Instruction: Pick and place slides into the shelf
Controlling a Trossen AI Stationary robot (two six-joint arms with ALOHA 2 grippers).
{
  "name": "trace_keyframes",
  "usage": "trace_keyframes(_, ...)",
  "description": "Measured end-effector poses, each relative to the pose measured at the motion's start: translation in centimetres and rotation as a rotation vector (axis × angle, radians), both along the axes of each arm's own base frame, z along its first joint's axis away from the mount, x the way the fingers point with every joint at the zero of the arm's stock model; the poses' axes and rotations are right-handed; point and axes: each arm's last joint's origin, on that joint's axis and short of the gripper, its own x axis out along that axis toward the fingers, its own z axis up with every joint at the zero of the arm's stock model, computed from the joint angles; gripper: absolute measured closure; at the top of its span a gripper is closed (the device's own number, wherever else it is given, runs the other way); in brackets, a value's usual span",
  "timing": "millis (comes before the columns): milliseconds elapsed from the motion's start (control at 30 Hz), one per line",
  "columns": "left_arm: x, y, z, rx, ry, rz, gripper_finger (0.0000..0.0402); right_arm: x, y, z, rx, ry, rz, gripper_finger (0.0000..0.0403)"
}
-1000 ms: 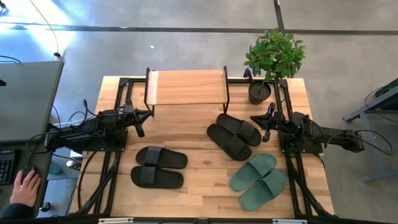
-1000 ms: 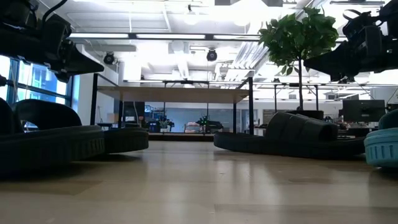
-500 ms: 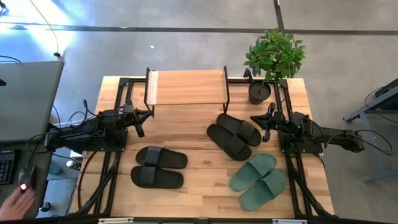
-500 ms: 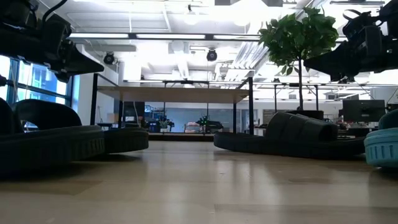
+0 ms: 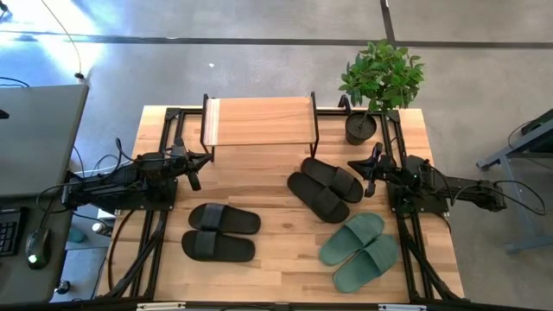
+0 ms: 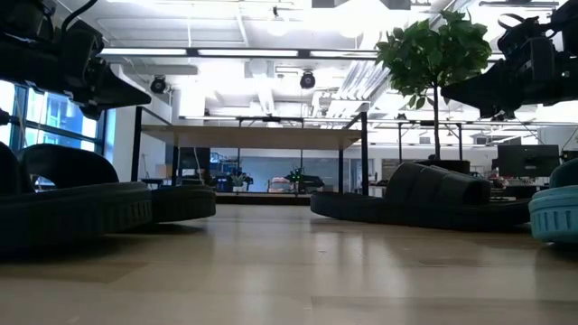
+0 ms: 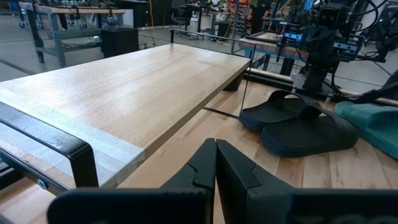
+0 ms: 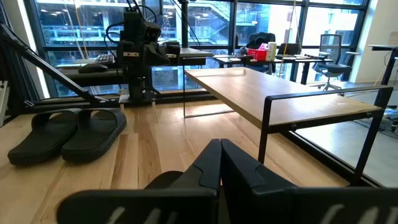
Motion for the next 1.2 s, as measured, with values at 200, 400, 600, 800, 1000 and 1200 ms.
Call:
trace_keyframes(200,0.00,0.00,0.00,0.000,0.000,0.000,0.0401,0.00,0.00,0.00,0.000,0.000,0.000,0.0403)
trace_keyframes(400,0.00,0.00,-0.01,0.000,0.001,0.000,0.0401,0.00,0.00,0.00,0.000,0.000,0.000,0.0403)
trace_keyframes(600,0.00,0.00,-0.01,0.000,0.000,0.000,0.0401,0.00,0.00,0.00,0.000,0.000,0.000,0.0403)
trace_keyframes(800,0.00,0.00,0.00,0.000,0.000,0.000,0.0401,0.00,0.00,0.00,0.000,0.000,0.000,0.0403)
trace_keyframes(1000,0.01,0.01,0.08,0.002,-0.009,0.001,0.0401,0.00,0.00,0.00,0.000,0.000,0.000,0.0403)
trace_keyframes(1200,0.06,-0.05,0.17,-0.112,-0.091,-0.007,0.0401,0.00,0.00,0.00,0.000,0.000,0.000,0.0403)
